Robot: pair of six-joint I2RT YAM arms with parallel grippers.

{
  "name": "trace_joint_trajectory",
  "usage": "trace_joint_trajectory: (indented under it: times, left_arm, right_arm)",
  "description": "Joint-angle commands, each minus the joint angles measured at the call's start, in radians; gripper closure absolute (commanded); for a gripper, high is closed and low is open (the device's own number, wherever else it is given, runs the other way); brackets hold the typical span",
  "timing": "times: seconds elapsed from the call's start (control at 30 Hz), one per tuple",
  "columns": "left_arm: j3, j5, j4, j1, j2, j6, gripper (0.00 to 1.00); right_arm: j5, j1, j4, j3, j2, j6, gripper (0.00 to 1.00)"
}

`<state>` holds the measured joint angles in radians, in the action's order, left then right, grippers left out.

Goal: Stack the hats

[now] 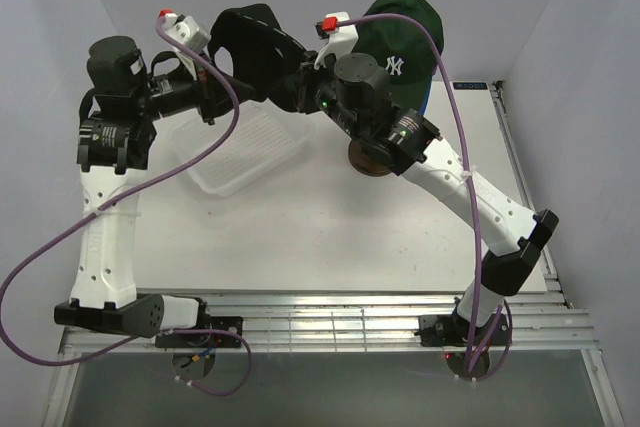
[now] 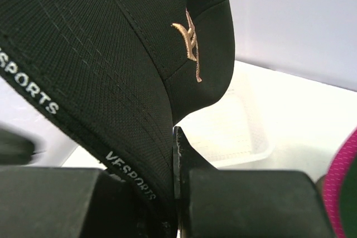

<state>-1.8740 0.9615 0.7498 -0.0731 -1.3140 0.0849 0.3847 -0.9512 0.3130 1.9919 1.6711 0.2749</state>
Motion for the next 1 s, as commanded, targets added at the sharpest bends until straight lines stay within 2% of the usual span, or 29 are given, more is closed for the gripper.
trace_joint_trajectory:
  times: [0.0,0.27,0.5,0.57,0.7,0.73,0.87,0.97]
  left_arm:
    - [0.067,-0.102,-0.148,-0.075,-0.074,-0.115,1.00]
    - [0.055,-0.387,-0.345,-0.097,-0.178,-0.286,0.97]
    - [0.012,-0.475,-0.409,-0.097,-0.243,-0.517,0.89]
    - [0.027,-0.478,-0.408,-0.097,-0.252,-0.559,0.87]
    - [0.146,-0.376,-0.440,-0.100,-0.235,-0.619,0.87]
    - [0.170,-0.325,-0.443,-0.105,-0.211,-0.626,0.87]
    - [0.253,-0.271,-0.441,-0.146,-0.131,-0.629,0.85]
    - [0.245,-0.331,-0.422,-0.162,-0.120,-0.605,0.81]
  right_arm:
    - [-0.088,-0.009,-0.097,0.021,-0.037,0.058,0.92]
    - [-0.208,-0.052,-0.157,-0.107,-0.109,0.210,0.92]
    - [-0.222,-0.113,-0.138,-0.241,-0.148,0.270,0.92]
    - [-0.224,-0.127,-0.140,-0.281,-0.163,0.280,0.92]
    - [-0.193,-0.129,-0.149,-0.288,-0.169,0.276,0.92]
    - [-0.160,-0.127,-0.152,-0.283,-0.169,0.256,0.92]
    - [-0.015,-0.120,-0.176,-0.262,-0.175,0.202,0.92]
    - [-0.038,-0.118,-0.210,-0.248,-0.163,0.196,0.92]
